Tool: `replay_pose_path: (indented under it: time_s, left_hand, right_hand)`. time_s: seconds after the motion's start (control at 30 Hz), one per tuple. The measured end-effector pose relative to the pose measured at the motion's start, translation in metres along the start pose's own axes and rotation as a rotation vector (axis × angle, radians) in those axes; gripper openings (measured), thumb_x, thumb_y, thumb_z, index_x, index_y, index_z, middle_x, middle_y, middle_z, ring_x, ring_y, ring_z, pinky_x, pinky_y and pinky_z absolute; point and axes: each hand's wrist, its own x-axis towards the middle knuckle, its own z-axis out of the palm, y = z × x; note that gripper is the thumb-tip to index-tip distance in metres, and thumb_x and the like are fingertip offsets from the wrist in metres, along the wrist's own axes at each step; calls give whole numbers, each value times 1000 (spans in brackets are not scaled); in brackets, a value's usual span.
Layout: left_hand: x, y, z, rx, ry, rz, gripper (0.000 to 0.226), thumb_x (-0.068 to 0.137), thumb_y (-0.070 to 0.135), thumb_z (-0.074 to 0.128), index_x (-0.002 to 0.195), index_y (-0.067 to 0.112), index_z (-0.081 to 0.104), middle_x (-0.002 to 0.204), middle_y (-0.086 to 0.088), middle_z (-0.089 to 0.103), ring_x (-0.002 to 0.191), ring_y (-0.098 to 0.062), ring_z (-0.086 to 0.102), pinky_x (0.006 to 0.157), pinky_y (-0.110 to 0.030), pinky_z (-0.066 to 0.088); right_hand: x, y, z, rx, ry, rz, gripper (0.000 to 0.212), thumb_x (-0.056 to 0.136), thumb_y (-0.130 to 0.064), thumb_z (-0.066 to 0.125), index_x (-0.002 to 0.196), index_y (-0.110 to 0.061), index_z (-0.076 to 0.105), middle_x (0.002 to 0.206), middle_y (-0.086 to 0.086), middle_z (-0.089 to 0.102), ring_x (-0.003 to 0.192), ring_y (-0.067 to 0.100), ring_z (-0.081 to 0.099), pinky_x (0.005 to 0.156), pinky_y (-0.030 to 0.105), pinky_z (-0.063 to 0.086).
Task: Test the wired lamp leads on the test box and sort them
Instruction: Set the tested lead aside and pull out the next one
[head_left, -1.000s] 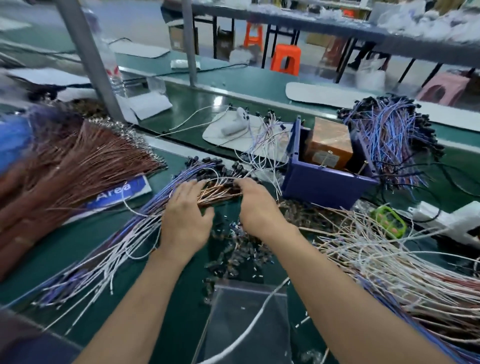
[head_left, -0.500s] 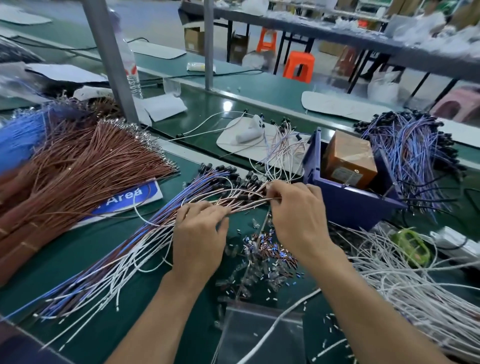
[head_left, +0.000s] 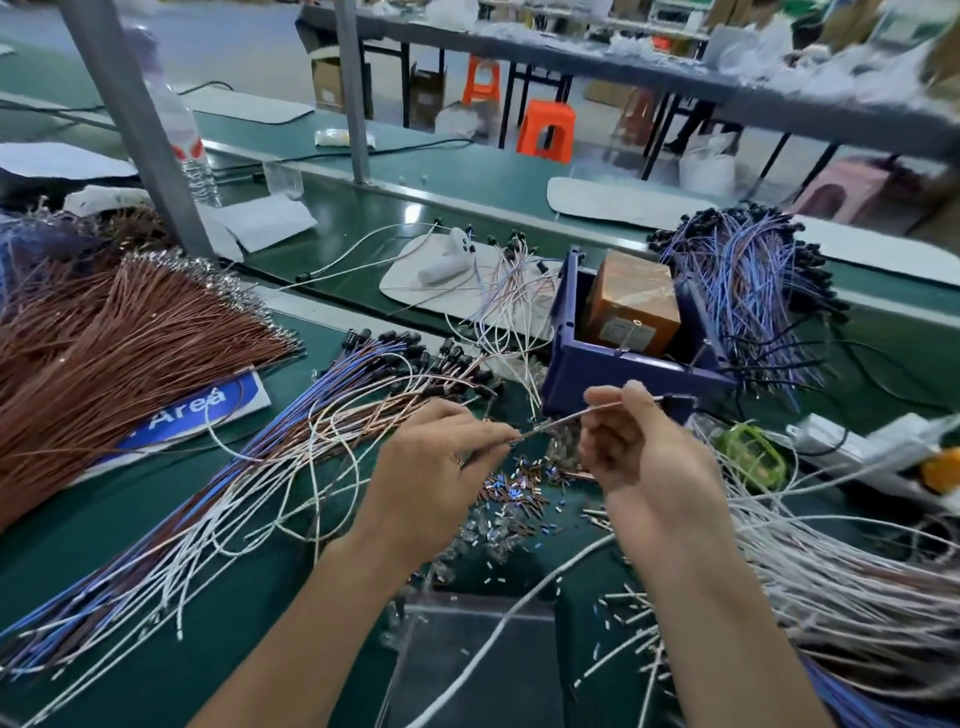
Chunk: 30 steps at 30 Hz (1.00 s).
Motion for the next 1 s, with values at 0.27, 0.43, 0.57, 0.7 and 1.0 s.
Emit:
replay_pose_path:
  time_s: [0.27, 0.43, 0.57, 0.7, 1.0]
  left_hand:
    - [2, 8, -6, -370, -54, -412, 27, 85, 15, 83, 89, 42, 82, 84, 15, 77, 69, -10, 67, 59, -20, 53]
    - [8, 28, 4, -363, -52, -463, 32, 87, 15, 81, 85, 46, 80, 71, 12, 76, 54, -10, 59, 50, -28, 46]
    - [12, 33, 6, -303, -63, -447, 26, 91, 23, 76, 87, 48, 78, 73, 14, 75, 61, -10, 65, 53, -28, 51]
    - [15, 40, 10, -321, -83, -399, 30, 91, 18, 75, 85, 47, 77, 78, 15, 74, 72, -4, 67, 63, -17, 53]
    - [26, 54, 19, -420, -113, -337, 28, 91, 12, 75, 82, 38, 80, 70, 1, 73, 64, -21, 65, 63, -34, 54]
  right_hand:
    - [-8, -21, -49, 211, 76, 46, 44, 104, -20, 53, 65, -12, 74, 86, 14, 74, 82, 25, 74, 74, 41, 61]
    - [-16, -21, -65, 75, 40, 38, 38, 103, -28, 53, 75, -14, 75, 87, 14, 75, 76, 26, 70, 70, 36, 55]
    - [-24, -25, -76, -444, 171, 14, 53, 103, -44, 52, 73, -5, 74, 75, 19, 74, 60, 26, 59, 59, 38, 44]
    - [-38, -28, -82, -917, 380, -463, 34, 93, -46, 67, 68, -23, 70, 55, -4, 62, 50, 8, 49, 52, 36, 42]
    - [-29, -8, -47, -1115, 14, -680, 17, 96, -18, 70, 106, -31, 74, 85, -17, 71, 79, 5, 63, 72, 18, 49]
